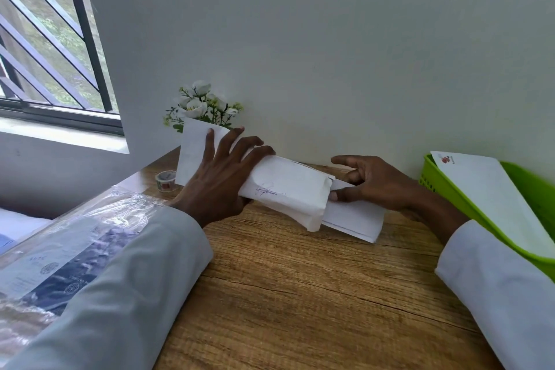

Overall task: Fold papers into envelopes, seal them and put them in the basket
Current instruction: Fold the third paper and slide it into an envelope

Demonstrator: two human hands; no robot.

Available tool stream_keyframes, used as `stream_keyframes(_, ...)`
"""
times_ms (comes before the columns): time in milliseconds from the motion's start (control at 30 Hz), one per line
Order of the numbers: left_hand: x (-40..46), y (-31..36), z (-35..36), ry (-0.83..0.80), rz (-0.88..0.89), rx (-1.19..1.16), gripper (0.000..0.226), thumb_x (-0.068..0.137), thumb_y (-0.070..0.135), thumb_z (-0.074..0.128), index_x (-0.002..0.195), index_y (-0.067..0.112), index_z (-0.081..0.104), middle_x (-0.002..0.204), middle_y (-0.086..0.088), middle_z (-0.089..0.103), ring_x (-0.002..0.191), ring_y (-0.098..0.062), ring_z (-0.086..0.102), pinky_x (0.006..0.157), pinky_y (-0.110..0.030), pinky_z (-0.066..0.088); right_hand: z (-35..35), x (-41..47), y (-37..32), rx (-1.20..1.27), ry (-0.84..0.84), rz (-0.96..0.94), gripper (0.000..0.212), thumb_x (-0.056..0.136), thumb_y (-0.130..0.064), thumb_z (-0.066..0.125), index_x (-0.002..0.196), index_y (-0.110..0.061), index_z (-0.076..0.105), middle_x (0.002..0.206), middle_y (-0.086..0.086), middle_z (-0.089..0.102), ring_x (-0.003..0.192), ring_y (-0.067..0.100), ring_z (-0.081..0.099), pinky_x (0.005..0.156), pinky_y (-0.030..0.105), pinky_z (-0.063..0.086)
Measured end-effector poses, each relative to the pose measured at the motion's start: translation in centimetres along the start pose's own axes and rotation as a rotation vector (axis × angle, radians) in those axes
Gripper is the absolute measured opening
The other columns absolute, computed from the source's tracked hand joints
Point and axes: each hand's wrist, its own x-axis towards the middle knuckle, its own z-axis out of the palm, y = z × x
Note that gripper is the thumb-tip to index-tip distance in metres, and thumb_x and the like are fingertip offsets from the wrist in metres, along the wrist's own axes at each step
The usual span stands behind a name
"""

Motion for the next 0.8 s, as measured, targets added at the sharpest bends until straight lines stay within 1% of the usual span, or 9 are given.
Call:
stream_keyframes(67,-0.1,-0.5,-0.2,-0.003,-0.038,0.012,0.094,0.057,0.033,0.084,0.139,0.019,0.04,0.139,-0.013,0.045,0.138,-0.041,0.027,0.108,-0.074,0.014,-0.7,-0.1,0.3,-0.049,0.008,0.04,0.073,0.073,-0.028,0.085,0.137,-0.024,0.052,0.093,0.002,0.078,0.093,0.009,0.069,0.077,0.023,0.052)
stream_keyframes(100,-0.2,-0.7,-0.3,0.002,-0.057,0.016,0.094,0.057,0.035,0.084,0.138,0.02,0.04,0.138,-0.012,0.046,0.138,-0.04,0.028,0.107,-0.073,0.015,-0.9,-0.2,0.4,-0.065,0.002,0.061,0.066,0.071,-0.028,0.085,0.131,-0.024,0.057,0.086,-0.003,0.077,0.086,0.006,0.069,0.069,0.021,0.053)
stream_keyframes(167,-0.3,-1.1,-0.3,0.016,-0.079,0.013,0.094,0.057,0.037,0.083,0.137,0.021,0.037,0.137,-0.012,0.047,0.137,-0.04,0.03,0.107,-0.073,0.017,-1.1,-0.3,0.6,-0.049,-0.008,0.098,0.05,0.071,-0.023,0.086,0.117,-0.022,0.065,0.08,-0.004,0.078,0.074,0.005,0.071,0.057,0.02,0.054)
stream_keyframes(267,-0.3,-1.1,-0.2,0.007,-0.066,-0.008,0.095,0.058,0.037,0.083,0.138,0.023,0.033,0.137,-0.012,0.046,0.137,-0.041,0.03,0.107,-0.074,0.015,-0.9,-0.2,0.8,0.052,0.024,0.109,0.037,0.07,-0.012,0.086,0.104,-0.015,0.07,0.079,0.0,0.079,0.069,0.007,0.074,0.058,0.022,0.058)
stream_keyframes(367,-0.1,-0.3,0.3,-0.028,-0.02,-0.021,0.094,0.061,0.039,0.081,0.142,0.023,0.034,0.141,-0.012,0.043,0.138,-0.04,0.028,0.108,-0.074,0.012,-0.2,0.1,0.5,0.13,0.094,0.068,0.032,0.069,-0.01,0.086,0.098,-0.015,0.072,0.08,0.003,0.079,0.073,0.013,0.074,0.063,0.03,0.058)
stream_keyframes(467,0.1,0.5,0.7,-0.04,0.013,-0.036,0.093,0.065,0.044,0.078,0.144,0.021,0.035,0.143,-0.01,0.042,0.139,-0.037,0.027,0.11,-0.073,0.009,0.6,0.3,0.0,0.174,0.15,0.016,0.034,0.074,-0.005,0.081,0.104,-0.018,0.071,0.076,-0.004,0.078,0.073,0.011,0.072,0.058,0.025,0.056)
stream_keyframes(600,0.2,0.3,0.7,-0.015,0.002,-0.05,0.094,0.065,0.052,0.074,0.144,0.021,0.035,0.142,-0.01,0.044,0.137,-0.037,0.031,0.109,-0.073,0.011,0.2,0.1,-0.2,0.244,0.135,0.044,0.058,0.075,-0.011,0.082,0.128,-0.019,0.06,0.091,0.002,0.078,0.078,0.014,0.075,0.059,0.027,0.057)
stream_keyframes(700,-0.1,-0.2,0.6,-0.006,-0.027,-0.052,0.096,0.064,0.054,0.075,0.145,0.022,0.033,0.142,-0.009,0.044,0.137,-0.035,0.031,0.109,-0.073,0.012,-0.5,-0.2,0.0,0.3,0.085,0.109,0.075,0.071,-0.007,0.084,0.138,-0.016,0.051,0.081,0.0,0.078,0.064,0.012,0.072,0.052,0.024,0.055)
stream_keyframes(800,-0.1,-0.2,0.5,0.0,-0.023,-0.065,0.095,0.065,0.056,0.073,0.145,0.021,0.033,0.141,-0.009,0.045,0.135,-0.035,0.033,0.109,-0.073,0.013,-0.5,-0.4,0.0,0.334,0.075,0.127,0.082,0.071,-0.002,0.084,0.143,-0.011,0.046,0.076,0.002,0.077,0.063,0.016,0.071,0.056,0.027,0.058)
